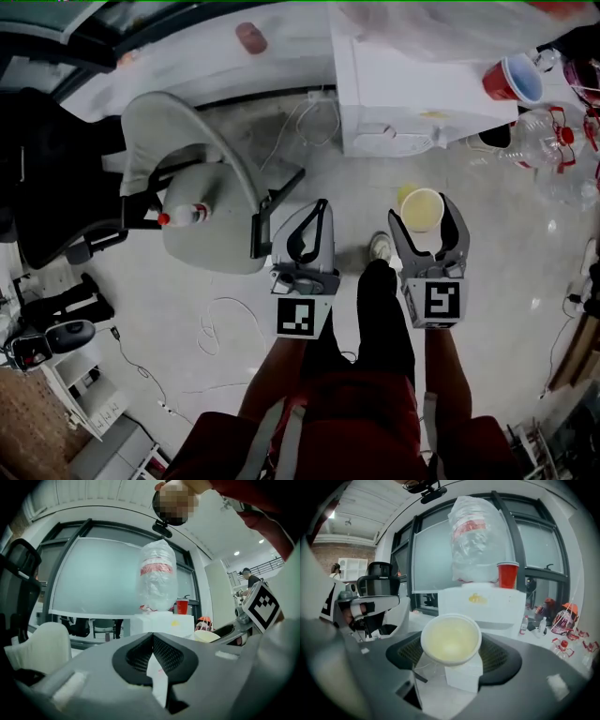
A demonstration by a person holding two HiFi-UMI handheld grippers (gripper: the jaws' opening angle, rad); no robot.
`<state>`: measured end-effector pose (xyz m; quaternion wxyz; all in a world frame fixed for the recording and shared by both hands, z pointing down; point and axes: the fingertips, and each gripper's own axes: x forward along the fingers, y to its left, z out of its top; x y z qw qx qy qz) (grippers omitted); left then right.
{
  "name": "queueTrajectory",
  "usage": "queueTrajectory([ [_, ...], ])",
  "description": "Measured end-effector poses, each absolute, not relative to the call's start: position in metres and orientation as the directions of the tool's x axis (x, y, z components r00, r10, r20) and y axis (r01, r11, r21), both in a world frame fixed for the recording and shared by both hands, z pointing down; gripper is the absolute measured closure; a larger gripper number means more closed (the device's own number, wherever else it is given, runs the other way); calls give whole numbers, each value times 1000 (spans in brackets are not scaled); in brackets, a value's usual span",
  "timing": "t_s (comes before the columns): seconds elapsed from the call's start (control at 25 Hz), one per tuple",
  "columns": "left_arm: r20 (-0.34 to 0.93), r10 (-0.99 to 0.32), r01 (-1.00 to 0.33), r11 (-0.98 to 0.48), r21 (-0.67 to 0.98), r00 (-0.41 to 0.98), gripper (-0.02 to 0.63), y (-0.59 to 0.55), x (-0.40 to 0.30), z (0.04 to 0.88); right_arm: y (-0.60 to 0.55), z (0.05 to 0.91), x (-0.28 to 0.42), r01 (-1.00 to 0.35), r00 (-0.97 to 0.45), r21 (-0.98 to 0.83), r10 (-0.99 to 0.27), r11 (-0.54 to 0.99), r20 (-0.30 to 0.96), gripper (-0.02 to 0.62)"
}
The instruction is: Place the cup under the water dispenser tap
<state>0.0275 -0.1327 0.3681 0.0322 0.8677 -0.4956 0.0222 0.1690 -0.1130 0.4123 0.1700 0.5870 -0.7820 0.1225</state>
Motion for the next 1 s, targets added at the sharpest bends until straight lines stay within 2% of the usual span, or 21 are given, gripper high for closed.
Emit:
queueTrajectory([
  [0.28, 89, -904, -907, -412, 90, 419, 603, -121, 30, 438, -119, 499, 175, -943, -304, -20, -835, 333, 458, 236],
  [0.52, 134, -921, -930, -361, 65, 366, 603, -116, 35, 492, -129, 575, 187, -931, -329, -22, -814, 364, 479, 237],
  [1.0, 225, -907, -933, -356, 46, 357, 603, -111, 50, 574, -174, 666, 174, -904, -378, -11, -788, 427, 486, 237],
])
